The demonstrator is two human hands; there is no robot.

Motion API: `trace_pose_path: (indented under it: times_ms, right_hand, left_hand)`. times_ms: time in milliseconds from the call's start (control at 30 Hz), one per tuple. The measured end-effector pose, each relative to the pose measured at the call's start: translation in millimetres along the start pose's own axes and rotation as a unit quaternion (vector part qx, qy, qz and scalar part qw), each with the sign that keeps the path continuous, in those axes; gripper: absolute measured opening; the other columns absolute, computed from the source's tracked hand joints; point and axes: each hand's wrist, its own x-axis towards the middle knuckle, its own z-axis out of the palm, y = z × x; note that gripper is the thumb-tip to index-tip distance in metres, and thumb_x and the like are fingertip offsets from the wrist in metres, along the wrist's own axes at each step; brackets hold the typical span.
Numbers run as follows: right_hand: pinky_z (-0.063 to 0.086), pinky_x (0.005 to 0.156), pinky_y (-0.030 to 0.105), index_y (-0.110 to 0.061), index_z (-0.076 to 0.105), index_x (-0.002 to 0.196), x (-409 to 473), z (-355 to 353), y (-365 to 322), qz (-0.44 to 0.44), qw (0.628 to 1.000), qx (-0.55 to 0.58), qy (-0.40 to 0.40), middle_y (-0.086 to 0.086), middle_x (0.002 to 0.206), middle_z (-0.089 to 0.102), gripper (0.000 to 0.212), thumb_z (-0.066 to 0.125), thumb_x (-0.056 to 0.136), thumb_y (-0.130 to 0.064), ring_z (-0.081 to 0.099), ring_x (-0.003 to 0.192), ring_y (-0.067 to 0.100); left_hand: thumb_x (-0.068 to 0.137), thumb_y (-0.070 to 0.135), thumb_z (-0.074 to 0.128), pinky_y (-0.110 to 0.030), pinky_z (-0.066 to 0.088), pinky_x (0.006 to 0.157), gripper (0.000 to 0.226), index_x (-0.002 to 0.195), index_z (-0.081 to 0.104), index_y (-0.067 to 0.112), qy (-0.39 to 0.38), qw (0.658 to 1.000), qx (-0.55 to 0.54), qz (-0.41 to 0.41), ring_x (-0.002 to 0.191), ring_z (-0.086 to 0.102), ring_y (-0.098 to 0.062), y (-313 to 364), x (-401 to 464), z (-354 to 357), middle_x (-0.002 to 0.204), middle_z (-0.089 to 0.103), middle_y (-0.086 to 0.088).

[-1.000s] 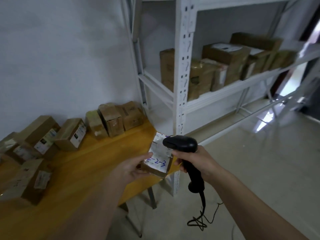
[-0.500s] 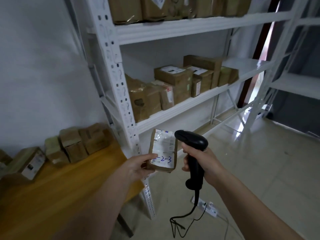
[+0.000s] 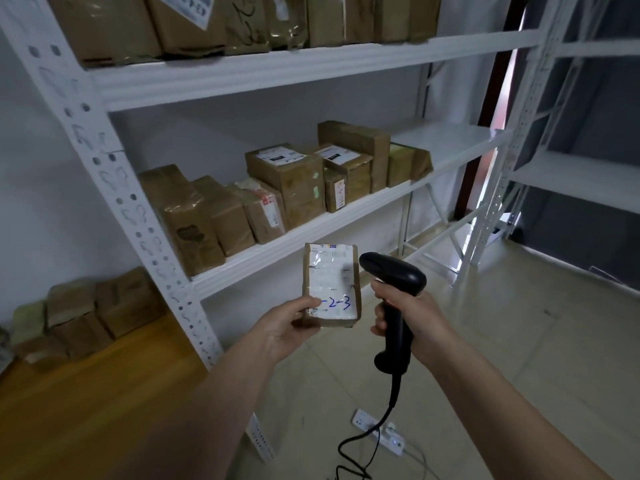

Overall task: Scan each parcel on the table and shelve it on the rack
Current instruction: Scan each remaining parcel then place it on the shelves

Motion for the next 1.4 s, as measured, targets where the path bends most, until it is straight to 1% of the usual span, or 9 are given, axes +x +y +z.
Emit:
trace_pose_path:
  times_ms: [167,400,567,700,900,1033,1233,1333,1400]
  right_hand:
    - [0.050,0.050,0.031,-0.009,0.060,0.081,15,-30,-9,0.000,0.999,0.029,0.037,0.009,0.051,0.050,0.013,0.072,0.085,-0.014,0.046,0.041,0.020]
    - [0.052,0.052,0.031,-0.011,0.057,0.077,50,-70,-23,-0.005,0.996,0.026,0.080,0.009,0.053,0.049,0.016,0.071,0.085,-0.011,0.044,0.041,0.020]
    - [0.052,0.054,0.033,-0.010,0.057,0.081,96,-90,-53,-0.035,0.994,0.027,0.100,0.009,0.054,0.049,0.013,0.070,0.085,-0.009,0.046,0.043,0.019]
    - [0.053,0.052,0.032,-0.010,0.058,0.082,141,-96,-83,-0.055,0.991,0.022,0.124,0.008,0.053,0.050,0.012,0.070,0.085,-0.008,0.047,0.043,0.019]
    - [0.054,0.053,0.034,-0.011,0.060,0.080,189,-103,-106,-0.078,0.987,0.011,0.139,0.007,0.055,0.053,0.011,0.070,0.084,-0.007,0.051,0.045,0.019]
    - [0.054,0.057,0.036,-0.009,0.059,0.072,207,-109,-117,-0.088,0.982,0.006,0.164,0.009,0.057,0.052,0.017,0.071,0.083,-0.005,0.050,0.046,0.020]
    - [0.054,0.057,0.034,-0.005,0.059,0.076,242,-114,-135,-0.115,0.976,-0.004,0.186,0.009,0.056,0.051,0.012,0.069,0.083,-0.002,0.049,0.049,0.021]
    - [0.053,0.054,0.032,-0.008,0.061,0.074,263,-125,-140,-0.120,0.971,0.003,0.209,0.005,0.054,0.052,0.013,0.071,0.082,-0.003,0.051,0.048,0.017]
    - [0.053,0.053,0.031,-0.009,0.062,0.074,277,-135,-147,-0.126,0.969,0.011,0.211,0.004,0.054,0.051,0.013,0.072,0.080,-0.003,0.051,0.047,0.016]
  left_hand:
    - [0.078,0.004,0.075,-0.041,0.050,0.099,0.018,0.095,0.069,0.000,-0.013,1.000,0.019,-0.009,0.099,0.064,-0.028,-4,24,34,0.084,0.074,-0.012]
    - [0.074,0.000,0.077,-0.039,0.046,0.103,0.024,0.097,0.071,-0.001,-0.072,0.996,0.050,-0.035,0.112,0.063,-0.027,-4,74,85,0.106,0.073,-0.015]
    - [0.051,0.006,0.087,-0.040,0.045,0.104,0.059,0.105,0.068,-0.008,-0.103,0.993,0.048,-0.027,0.113,0.063,-0.029,21,122,129,0.106,0.072,-0.019]
    - [0.044,0.012,0.091,-0.045,0.049,0.102,0.064,0.101,0.069,-0.005,-0.114,0.991,0.068,-0.007,0.103,0.068,-0.029,53,163,160,0.098,0.074,-0.018]
    - [0.063,0.020,0.089,-0.043,0.045,0.105,0.043,0.098,0.070,0.005,-0.125,0.981,0.145,0.021,0.105,0.066,-0.025,83,214,198,0.099,0.075,-0.012]
    - [0.064,0.028,0.088,-0.039,0.047,0.103,0.051,0.106,0.068,0.005,-0.115,0.975,0.187,0.032,0.100,0.066,-0.018,90,228,222,0.098,0.075,-0.008]
    - [0.066,0.032,0.086,-0.028,0.048,0.086,0.051,0.107,0.068,0.007,-0.111,0.968,0.211,0.075,0.082,0.065,-0.006,108,245,253,0.084,0.073,0.002]
    - [0.069,0.032,0.085,-0.020,0.050,0.068,0.059,0.117,0.064,0.004,-0.105,0.963,0.228,0.096,0.079,0.065,-0.005,113,255,271,0.097,0.074,-0.003]
    - [0.066,0.036,0.086,-0.017,0.052,0.061,0.061,0.115,0.066,0.005,-0.098,0.960,0.238,0.108,0.079,0.067,-0.006,117,263,284,0.101,0.073,-0.006]
